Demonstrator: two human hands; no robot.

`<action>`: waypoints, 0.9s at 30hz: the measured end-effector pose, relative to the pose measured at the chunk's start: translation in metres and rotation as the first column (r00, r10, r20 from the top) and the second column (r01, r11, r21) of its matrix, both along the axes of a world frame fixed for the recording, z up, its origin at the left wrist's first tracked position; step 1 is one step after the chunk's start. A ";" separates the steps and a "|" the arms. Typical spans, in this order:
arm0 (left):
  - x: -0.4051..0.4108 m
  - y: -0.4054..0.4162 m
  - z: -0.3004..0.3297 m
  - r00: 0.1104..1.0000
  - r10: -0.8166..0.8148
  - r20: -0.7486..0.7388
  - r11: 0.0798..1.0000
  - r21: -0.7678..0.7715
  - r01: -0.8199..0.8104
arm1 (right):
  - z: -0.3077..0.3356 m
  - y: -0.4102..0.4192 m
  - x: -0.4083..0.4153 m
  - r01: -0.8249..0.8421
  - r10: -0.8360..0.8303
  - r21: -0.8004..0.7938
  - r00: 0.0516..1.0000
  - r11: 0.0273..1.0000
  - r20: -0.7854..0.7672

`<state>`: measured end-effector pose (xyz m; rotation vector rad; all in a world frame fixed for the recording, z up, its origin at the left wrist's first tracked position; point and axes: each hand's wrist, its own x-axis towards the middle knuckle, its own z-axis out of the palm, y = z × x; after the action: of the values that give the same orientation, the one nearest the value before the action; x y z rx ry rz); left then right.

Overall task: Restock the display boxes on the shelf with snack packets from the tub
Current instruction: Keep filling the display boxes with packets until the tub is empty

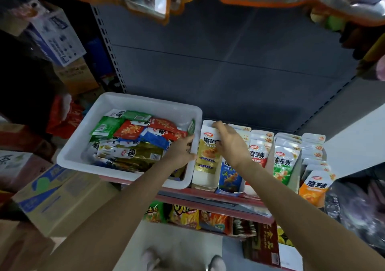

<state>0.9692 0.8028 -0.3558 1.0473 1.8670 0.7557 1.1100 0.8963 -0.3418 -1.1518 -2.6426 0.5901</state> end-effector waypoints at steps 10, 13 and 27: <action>0.000 0.000 0.001 1.000 -0.017 -0.008 1.000 -0.007 0.017 | -0.007 0.002 -0.002 -0.144 0.060 0.279 0.956 0.949 0.289; 0.000 0.000 0.002 1.000 -0.017 -0.002 1.000 -0.002 0.017 | -0.007 0.001 -0.003 -0.163 0.063 0.291 0.944 0.943 0.324; -0.057 -0.050 0.000 0.942 0.203 -0.269 0.974 0.154 -0.166 | 0.005 -0.047 -0.053 -0.165 0.156 -0.083 0.982 0.983 -0.103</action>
<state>0.9119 0.7528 -0.3553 1.1186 2.2100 0.8825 1.0570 0.8490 -0.3372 -0.9136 -2.6669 0.7830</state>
